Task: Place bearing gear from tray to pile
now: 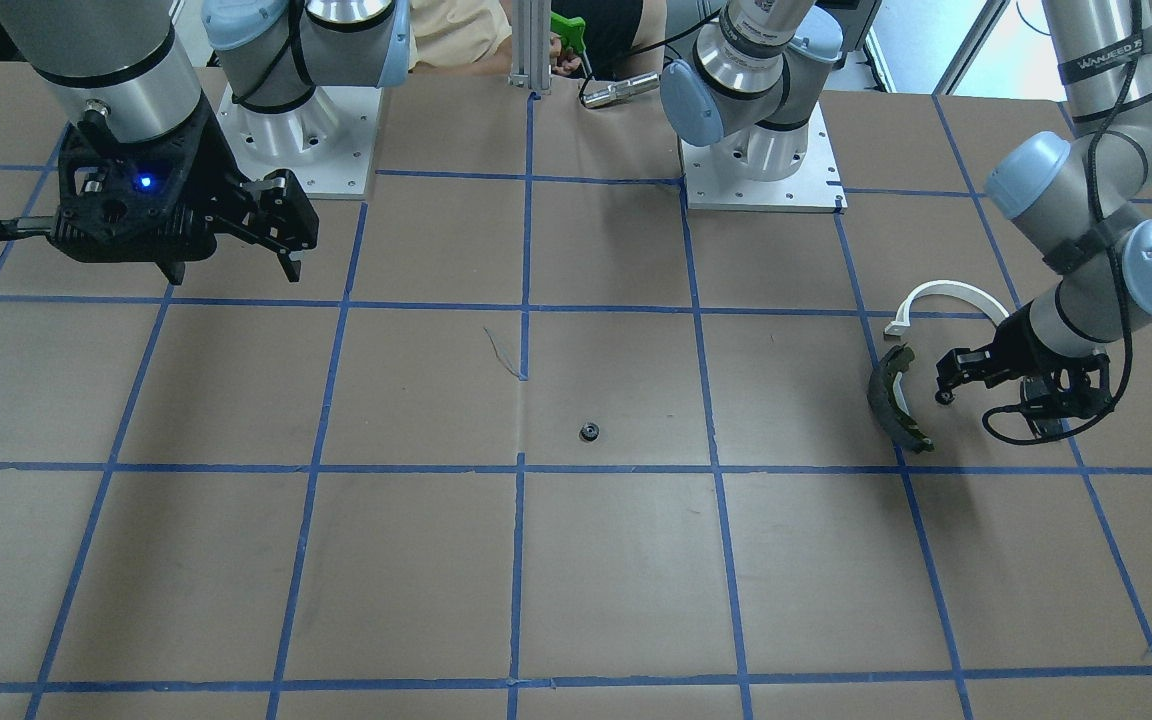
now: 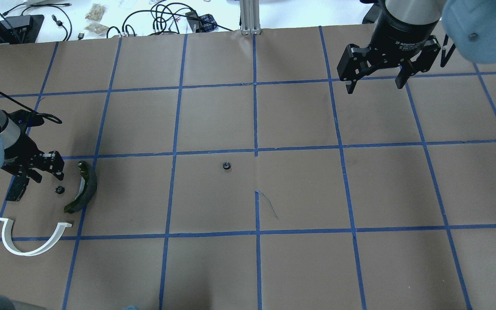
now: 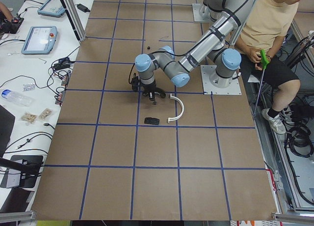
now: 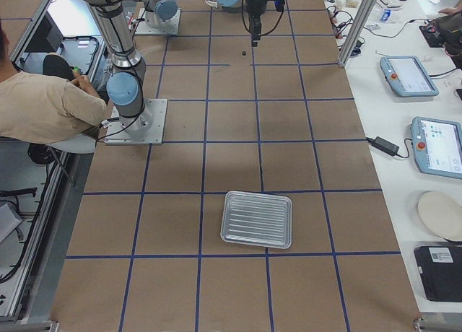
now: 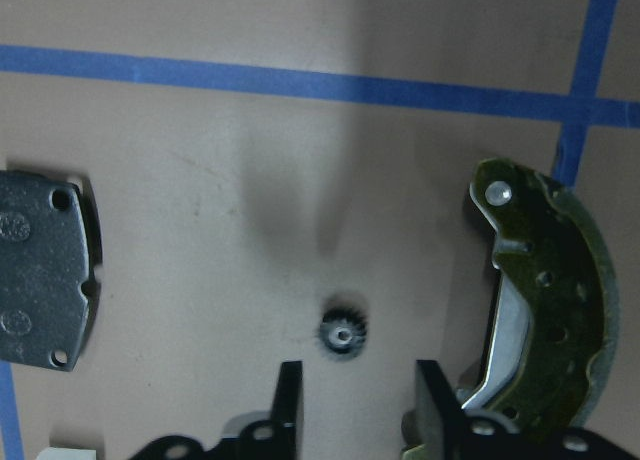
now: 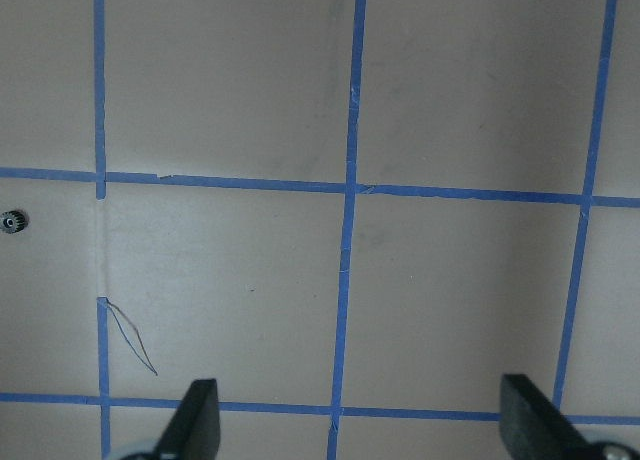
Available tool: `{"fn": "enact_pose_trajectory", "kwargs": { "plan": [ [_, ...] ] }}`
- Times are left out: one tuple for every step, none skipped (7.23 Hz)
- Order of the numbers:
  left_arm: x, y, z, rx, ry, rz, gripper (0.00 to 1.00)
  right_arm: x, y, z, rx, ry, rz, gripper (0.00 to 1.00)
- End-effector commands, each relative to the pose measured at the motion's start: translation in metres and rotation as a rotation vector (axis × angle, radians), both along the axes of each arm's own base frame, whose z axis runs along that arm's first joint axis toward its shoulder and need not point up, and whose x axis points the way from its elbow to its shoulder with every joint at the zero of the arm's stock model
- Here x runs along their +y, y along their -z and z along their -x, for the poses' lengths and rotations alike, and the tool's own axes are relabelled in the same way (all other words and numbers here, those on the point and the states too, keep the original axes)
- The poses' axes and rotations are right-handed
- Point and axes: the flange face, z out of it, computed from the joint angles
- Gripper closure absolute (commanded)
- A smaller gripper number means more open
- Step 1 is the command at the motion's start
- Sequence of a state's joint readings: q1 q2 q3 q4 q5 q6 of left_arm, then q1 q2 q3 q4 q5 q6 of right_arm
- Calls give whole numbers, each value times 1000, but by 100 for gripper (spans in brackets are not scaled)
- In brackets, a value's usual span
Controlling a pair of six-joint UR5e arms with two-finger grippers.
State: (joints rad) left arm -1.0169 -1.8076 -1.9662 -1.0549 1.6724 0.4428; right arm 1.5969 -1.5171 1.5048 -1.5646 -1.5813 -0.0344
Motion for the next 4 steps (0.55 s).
{"fn": "enact_pose_trajectory", "kwargs": {
  "plan": [
    [-11, -24, 80, -38, -59, 25, 0, 0, 0, 0, 0, -1, 0, 0],
    [-19, -19, 157, -55, -161, 34, 0, 0, 0, 0, 2, 1, 0, 0],
    [-16, -16, 249, -76, -161, 69, 0, 0, 0, 0, 2, -1, 0, 0],
    [-17, -4, 306, -35, -96, 131, 0, 0, 0, 0, 2, -1, 0, 0]
  ]
}}
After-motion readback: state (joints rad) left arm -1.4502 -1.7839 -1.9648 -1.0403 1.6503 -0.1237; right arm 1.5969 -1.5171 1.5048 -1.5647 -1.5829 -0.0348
